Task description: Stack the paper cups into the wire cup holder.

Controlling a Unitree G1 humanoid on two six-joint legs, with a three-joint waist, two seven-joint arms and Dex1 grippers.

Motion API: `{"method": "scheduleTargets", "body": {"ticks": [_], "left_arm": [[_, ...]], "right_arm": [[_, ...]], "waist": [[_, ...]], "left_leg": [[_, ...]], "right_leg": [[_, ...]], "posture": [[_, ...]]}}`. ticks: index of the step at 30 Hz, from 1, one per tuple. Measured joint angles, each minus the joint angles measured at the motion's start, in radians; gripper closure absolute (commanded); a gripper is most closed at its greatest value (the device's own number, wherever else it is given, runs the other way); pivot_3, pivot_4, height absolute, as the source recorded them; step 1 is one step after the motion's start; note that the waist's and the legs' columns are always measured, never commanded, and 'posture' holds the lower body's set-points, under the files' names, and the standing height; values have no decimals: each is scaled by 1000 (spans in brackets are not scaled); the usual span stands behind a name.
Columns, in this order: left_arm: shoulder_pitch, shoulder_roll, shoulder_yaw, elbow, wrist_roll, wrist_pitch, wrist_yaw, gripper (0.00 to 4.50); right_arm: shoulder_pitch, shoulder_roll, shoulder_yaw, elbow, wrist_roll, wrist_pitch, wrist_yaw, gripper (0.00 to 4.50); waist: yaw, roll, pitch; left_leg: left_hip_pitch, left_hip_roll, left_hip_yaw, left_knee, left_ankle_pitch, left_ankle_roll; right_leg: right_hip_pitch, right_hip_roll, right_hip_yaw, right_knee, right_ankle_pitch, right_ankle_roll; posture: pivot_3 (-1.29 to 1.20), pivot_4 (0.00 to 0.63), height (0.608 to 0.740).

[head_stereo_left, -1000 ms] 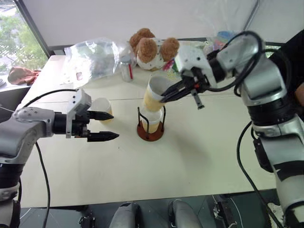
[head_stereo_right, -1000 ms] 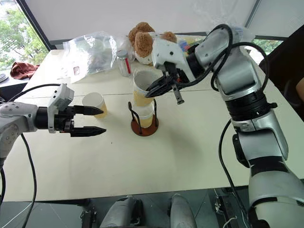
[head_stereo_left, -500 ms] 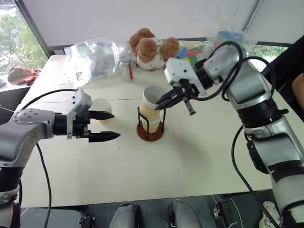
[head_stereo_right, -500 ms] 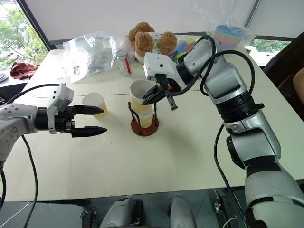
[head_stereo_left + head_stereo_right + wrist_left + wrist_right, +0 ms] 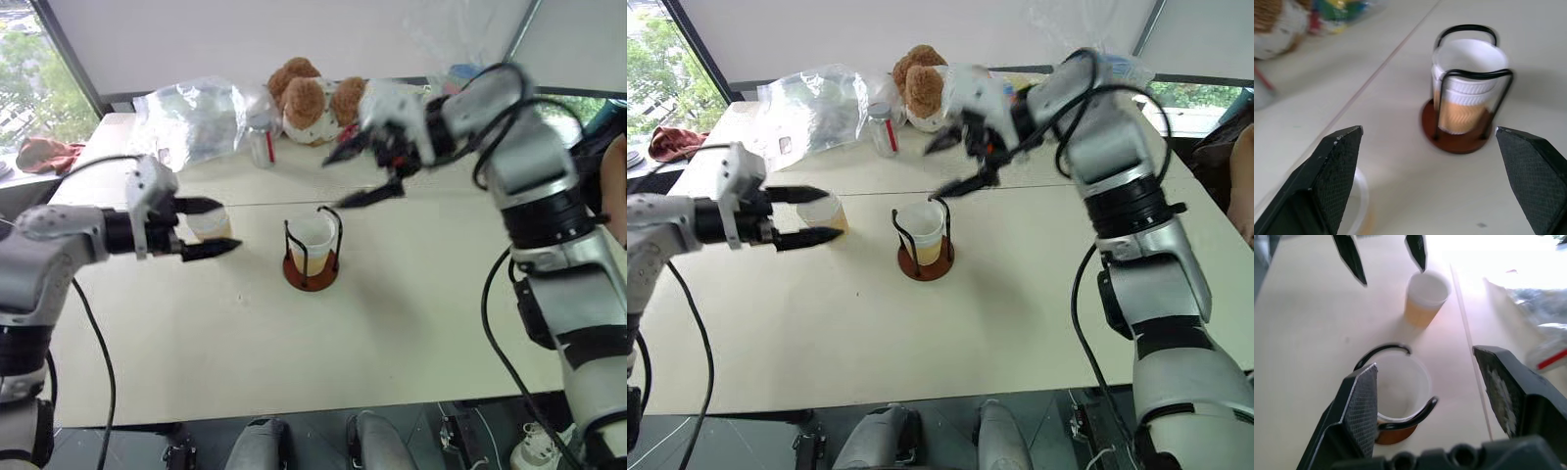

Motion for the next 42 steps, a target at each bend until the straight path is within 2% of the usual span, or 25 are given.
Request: {"method": "scheduleTargets", "body": {"ticks": [4,9,16,23,26,33,42], "left_arm": [[-100,19,-53,140,104,-127,-72,0],[-225,25,-200,333,281,-342,-198,0],[-355,-22,-283,585,421,-540,-289,0],[-411,-98,-308,721,478,-617,-342,0],[-438,-128,-324,784,511,-666,-357,863],[-489,-189,-332,931,562,-745,-381,4475],[-539,-207,-347,1010,613,-822,-378,4475]], "right_arm": [[119,-46,-182,-237,219,294,-67,1151],[367,-37,-301,-502,360,525,-286,1151],[556,6,-424,-667,427,626,-569,1151],[607,15,-465,-720,501,644,-699,1151],[611,7,-475,-727,529,645,-733,1094],[622,-41,-483,-728,573,645,-788,1094],[651,-103,-503,-728,618,640,-818,1094]], "waist": [[5,-1,-1],[3,-2,-2],[2,-3,-2],[2,-3,-1],[2,-4,-1],[1,-4,-1],[5,-4,-1]], "left_leg": [[0,0,0,0,0,1],[0,-1,2,2,-2,5],[0,0,2,1,-3,6],[0,0,2,2,-4,8],[0,0,2,2,-4,8],[0,0,1,2,-4,8],[-1,0,1,2,-4,8]], "right_leg": [[2,0,-1,-1,0,0],[2,-1,0,-1,0,0],[1,0,-1,0,0,0],[1,0,-1,0,0,0],[1,0,0,0,0,0],[1,0,-1,0,0,0],[1,0,-1,0,0,1]], "posture": [[0,150,740],[0,150,740],[0,150,740],[0,150,740],[0,150,740],[0,150,740],[0,150,740]]}}
